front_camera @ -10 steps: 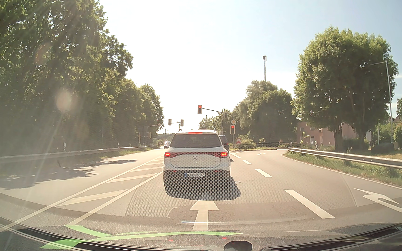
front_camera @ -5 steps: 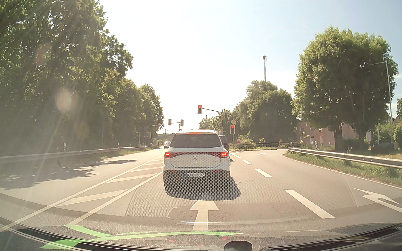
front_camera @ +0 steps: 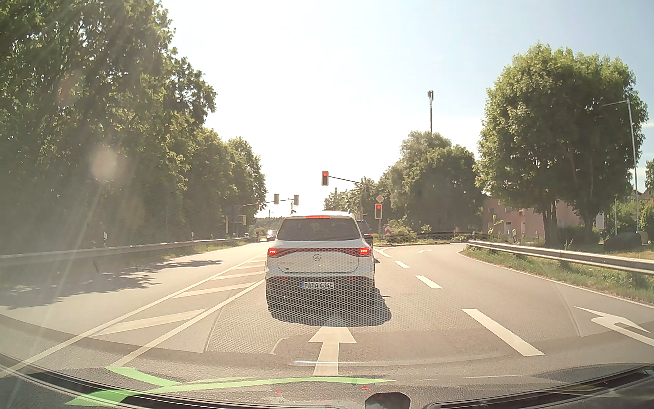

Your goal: Follow the waypoints while adhering to traffic rules and regulations

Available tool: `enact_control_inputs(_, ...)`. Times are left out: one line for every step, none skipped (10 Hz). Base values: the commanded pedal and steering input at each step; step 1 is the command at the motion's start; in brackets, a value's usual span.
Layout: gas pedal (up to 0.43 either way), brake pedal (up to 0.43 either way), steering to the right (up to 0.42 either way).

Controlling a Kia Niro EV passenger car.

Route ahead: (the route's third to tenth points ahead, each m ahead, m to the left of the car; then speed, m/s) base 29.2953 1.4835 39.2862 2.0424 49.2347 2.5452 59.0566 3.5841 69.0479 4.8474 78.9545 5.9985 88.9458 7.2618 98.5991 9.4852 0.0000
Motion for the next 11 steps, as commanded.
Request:
enact_control_inputs(0.000, 0.305, 0.000)
enact_control_inputs(0.000, 0.293, 0.000)
enact_control_inputs(0.000, 0.293, 0.000)
enact_control_inputs(0.000, 0.293, 0.000)
enact_control_inputs(0.000, 0.293, 0.000)
enact_control_inputs(0.000, 0.287, 0.000)
enact_control_inputs(0.000, 0.287, 0.000)
enact_control_inputs(0.000, 0.287, 0.000)
enact_control_inputs(0.000, 0.287, 0.000)
enact_control_inputs(0.000, 0.287, 0.000)
enact_control_inputs(0.000, 0.293, 0.000)
